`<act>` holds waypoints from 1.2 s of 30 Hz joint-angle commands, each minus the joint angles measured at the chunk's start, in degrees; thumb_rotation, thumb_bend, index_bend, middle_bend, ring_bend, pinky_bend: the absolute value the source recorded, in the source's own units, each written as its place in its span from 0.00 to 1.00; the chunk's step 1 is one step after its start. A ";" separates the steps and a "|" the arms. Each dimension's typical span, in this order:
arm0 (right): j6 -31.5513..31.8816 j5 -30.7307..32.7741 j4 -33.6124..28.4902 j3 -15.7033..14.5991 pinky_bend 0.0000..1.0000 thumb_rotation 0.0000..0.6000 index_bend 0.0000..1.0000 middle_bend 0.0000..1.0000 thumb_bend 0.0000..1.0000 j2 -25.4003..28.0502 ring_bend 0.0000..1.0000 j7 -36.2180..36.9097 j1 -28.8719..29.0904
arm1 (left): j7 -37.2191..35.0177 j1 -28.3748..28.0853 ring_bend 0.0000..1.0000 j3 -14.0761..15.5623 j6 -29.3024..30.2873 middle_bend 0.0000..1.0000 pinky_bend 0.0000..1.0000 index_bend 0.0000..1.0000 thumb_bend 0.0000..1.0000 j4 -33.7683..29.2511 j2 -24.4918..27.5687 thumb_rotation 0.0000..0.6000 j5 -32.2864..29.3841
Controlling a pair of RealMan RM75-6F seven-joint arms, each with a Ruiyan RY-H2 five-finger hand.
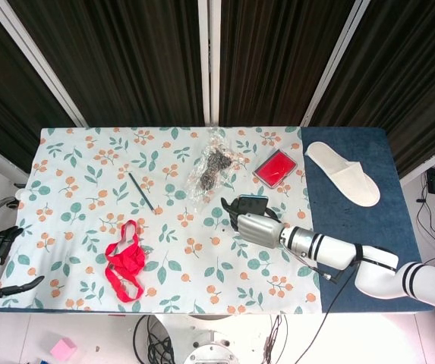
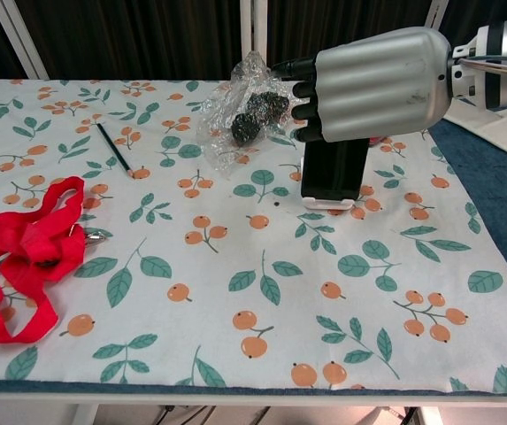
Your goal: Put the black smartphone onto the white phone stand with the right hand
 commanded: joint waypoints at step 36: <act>-1.14 1.93 -0.04 -1.05 0.10 1.00 0.61 0.41 0.29 0.06 0.42 0.57 1.34 | -5.26 -0.18 0.09 0.55 -1.43 0.08 0.20 0.10 0.05 0.66 -0.07 0.45 -0.08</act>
